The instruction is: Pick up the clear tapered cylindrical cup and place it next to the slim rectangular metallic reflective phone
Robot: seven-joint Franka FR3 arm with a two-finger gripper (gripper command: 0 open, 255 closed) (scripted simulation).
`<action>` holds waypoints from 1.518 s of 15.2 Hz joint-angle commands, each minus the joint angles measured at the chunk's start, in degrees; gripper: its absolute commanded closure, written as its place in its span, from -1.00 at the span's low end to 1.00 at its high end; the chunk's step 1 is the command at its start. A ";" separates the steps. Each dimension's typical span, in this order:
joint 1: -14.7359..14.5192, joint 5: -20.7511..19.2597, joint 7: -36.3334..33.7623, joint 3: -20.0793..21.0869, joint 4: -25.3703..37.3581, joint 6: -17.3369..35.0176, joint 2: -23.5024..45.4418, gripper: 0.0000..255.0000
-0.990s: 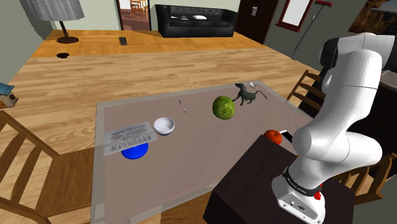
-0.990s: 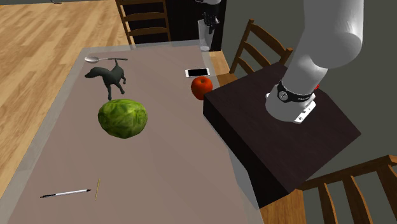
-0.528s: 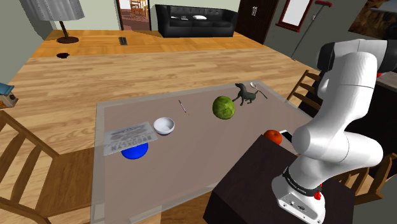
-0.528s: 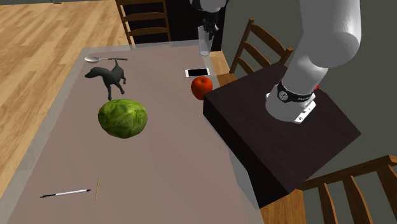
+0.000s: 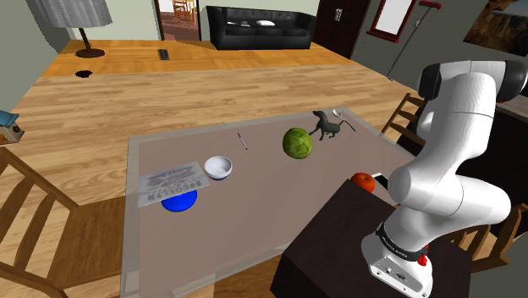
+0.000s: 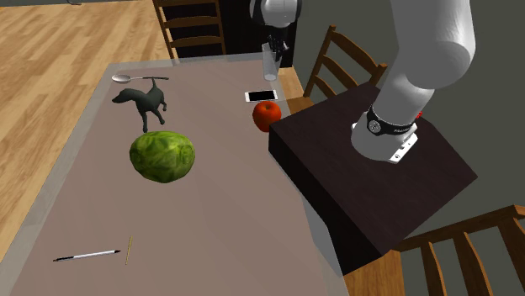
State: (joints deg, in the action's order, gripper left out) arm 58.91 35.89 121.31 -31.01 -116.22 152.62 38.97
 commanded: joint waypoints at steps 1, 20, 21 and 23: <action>0.32 0.37 0.18 0.43 0.31 0.34 0.54 1.00; -4.23 -4.22 -2.93 -4.81 -2.68 -3.34 -5.92 -1.00; -4.23 -4.22 -2.93 -4.81 -2.68 -3.34 -5.92 -1.00; -4.23 -4.23 -2.93 -4.82 -2.68 -3.34 -5.92 -1.00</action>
State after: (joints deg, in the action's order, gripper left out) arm 54.71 31.69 118.40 -35.81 -118.88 149.30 33.07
